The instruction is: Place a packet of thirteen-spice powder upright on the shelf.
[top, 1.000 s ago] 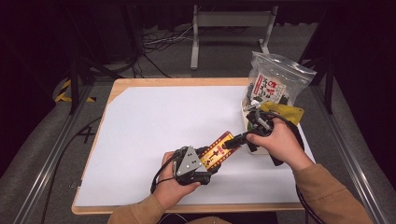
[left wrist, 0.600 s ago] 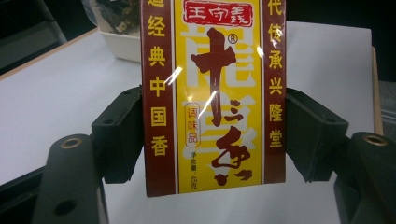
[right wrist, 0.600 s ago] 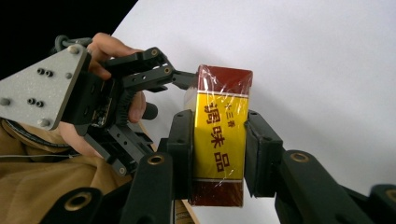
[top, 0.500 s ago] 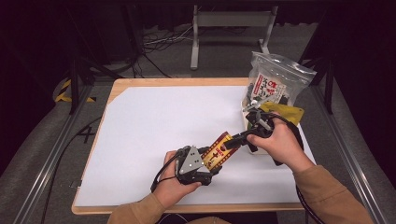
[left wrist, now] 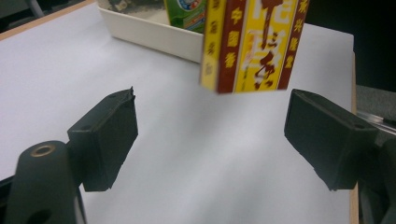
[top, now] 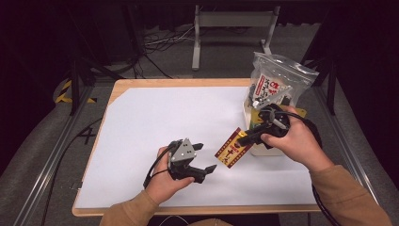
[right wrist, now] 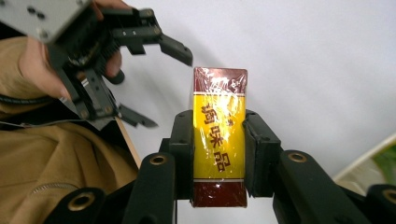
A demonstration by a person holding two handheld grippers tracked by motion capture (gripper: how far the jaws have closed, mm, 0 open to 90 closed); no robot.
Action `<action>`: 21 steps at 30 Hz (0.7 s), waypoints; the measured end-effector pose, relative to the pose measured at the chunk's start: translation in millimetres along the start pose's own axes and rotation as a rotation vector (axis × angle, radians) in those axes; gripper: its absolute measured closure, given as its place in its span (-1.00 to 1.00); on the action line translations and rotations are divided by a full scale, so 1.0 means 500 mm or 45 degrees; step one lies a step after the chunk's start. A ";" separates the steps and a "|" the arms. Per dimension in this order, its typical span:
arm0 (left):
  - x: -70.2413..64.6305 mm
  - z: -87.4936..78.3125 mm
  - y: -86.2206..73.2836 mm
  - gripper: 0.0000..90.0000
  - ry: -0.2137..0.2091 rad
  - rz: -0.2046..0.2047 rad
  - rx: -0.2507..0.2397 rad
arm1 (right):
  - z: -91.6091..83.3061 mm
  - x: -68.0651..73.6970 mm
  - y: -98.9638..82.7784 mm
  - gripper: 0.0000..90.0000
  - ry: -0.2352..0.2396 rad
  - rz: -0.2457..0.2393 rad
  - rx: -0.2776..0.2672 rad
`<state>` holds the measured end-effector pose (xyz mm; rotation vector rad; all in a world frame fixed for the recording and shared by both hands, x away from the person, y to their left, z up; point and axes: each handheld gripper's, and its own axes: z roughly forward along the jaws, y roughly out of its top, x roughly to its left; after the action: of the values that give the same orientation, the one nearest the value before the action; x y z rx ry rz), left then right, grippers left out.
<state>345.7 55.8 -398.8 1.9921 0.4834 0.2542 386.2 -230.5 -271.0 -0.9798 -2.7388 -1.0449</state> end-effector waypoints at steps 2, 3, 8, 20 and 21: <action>0.007 -0.007 0.000 -0.60 -0.001 -0.016 0.012 | -0.007 -0.002 0.000 0.53 -0.011 -0.014 0.000; 0.011 -0.010 0.000 -0.60 -0.004 -0.027 0.020 | -0.018 -0.004 0.000 0.53 -0.024 -0.028 0.006; 0.042 -0.044 -0.003 -0.60 0.008 -0.091 0.067 | -0.049 -0.013 0.000 0.53 -0.061 -0.056 0.021; 0.072 -0.091 -0.016 -0.62 0.058 -0.158 0.112 | -0.098 -0.022 0.016 0.53 -0.179 -0.217 0.083; 0.075 -0.094 -0.017 -0.62 0.061 -0.167 0.111 | -0.102 -0.023 0.017 0.53 -0.186 -0.222 0.089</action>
<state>359.4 113.5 -386.1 2.0329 0.6629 0.2024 391.8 -263.2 -229.6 -0.8528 -3.0035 -0.9262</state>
